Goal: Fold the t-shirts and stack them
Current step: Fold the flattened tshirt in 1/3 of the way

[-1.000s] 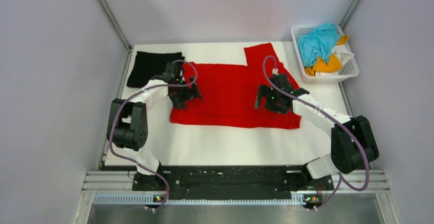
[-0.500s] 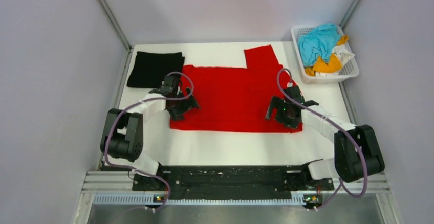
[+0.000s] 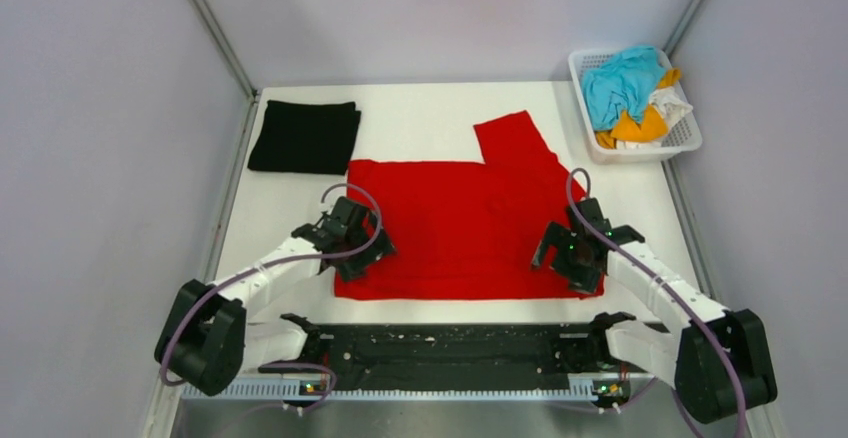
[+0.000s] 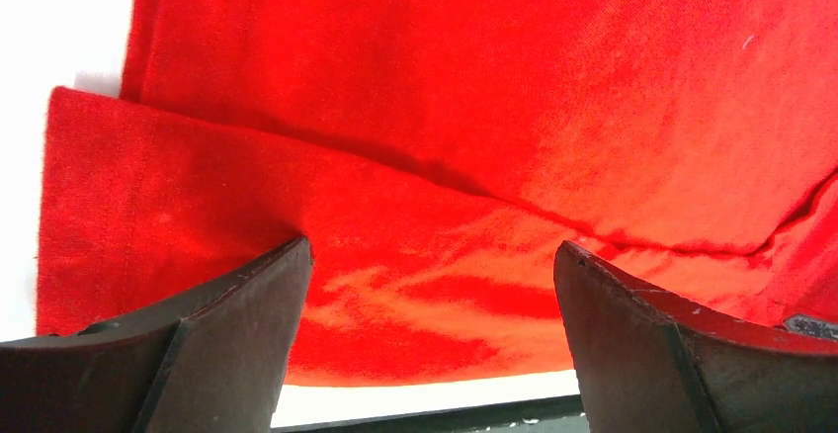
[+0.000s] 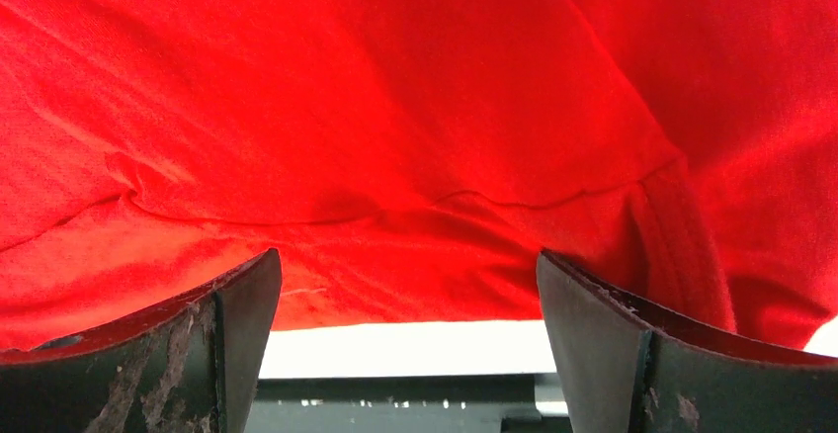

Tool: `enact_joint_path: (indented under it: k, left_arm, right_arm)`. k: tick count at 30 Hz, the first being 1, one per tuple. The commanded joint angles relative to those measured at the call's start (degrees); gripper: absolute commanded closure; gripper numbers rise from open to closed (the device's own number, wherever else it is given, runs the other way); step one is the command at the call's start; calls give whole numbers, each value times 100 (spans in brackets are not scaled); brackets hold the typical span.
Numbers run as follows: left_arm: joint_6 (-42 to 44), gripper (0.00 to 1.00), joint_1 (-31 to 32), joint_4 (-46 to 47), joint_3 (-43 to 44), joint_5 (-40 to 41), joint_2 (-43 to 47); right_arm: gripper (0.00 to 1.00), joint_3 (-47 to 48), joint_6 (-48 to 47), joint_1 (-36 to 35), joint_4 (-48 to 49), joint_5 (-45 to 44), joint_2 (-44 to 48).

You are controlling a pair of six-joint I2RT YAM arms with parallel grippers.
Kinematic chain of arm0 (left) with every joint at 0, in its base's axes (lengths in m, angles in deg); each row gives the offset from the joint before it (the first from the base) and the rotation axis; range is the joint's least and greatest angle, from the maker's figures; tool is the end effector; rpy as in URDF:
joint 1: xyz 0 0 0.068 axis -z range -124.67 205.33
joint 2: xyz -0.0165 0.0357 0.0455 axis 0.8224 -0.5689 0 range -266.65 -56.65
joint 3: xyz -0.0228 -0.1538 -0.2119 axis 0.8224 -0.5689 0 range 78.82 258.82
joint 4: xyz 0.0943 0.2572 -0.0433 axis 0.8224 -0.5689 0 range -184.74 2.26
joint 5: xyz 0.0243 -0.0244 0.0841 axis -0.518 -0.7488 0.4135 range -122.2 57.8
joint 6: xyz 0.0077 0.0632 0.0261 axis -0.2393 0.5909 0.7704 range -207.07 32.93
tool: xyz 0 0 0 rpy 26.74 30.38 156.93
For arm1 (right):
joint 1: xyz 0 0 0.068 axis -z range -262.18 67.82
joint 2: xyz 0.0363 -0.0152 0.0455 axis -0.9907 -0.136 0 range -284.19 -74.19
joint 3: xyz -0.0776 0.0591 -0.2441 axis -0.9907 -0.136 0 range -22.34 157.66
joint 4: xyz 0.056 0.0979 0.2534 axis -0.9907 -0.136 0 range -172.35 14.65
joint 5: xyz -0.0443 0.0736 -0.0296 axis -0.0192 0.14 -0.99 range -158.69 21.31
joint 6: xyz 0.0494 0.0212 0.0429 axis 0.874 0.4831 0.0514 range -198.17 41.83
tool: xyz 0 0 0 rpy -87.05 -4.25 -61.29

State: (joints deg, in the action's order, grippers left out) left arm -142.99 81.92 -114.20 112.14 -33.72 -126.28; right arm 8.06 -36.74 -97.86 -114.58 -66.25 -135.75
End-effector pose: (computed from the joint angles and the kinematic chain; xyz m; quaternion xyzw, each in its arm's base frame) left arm 0.2117 -0.1076 0.1293 -0.2430 0.9409 -0.1649 0.1686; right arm 0.1898 0.0557 0.1303 0.2160 0.9612 0.0998 0.1395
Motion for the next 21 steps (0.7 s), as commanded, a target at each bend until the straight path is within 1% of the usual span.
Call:
enact_joint_path:
  k: [1,3,6,10,14,18,21]
  left_arm:
    - [-878,1,206,-1125,-571,355,278]
    - [-1010,1,226,-1192,-708,357,555]
    - [-1152,1,237,-1246,-847,438,948]
    - [-1279,1,245,-1687,-838,444,1233]
    - [-1219,1,245,-1619,-922,476,1526]
    - [-952,1,236,-1700,-442,747,1384]
    - [-680,1,235,-1990,289,1270,1074]
  right_arm:
    - [1,-128,530,-16,-644,-5,579]
    - [1,-212,619,-16,-758,-145,797]
    - [1,-318,659,-20,-788,-119,1019]
    - [1,-337,689,-23,-899,-24,1185]
    - [1,-314,768,-25,-1129,-114,1459]
    - [1,-127,812,-24,-1183,-13,1555]
    - [1,168,476,-30,-957,-114,1599]
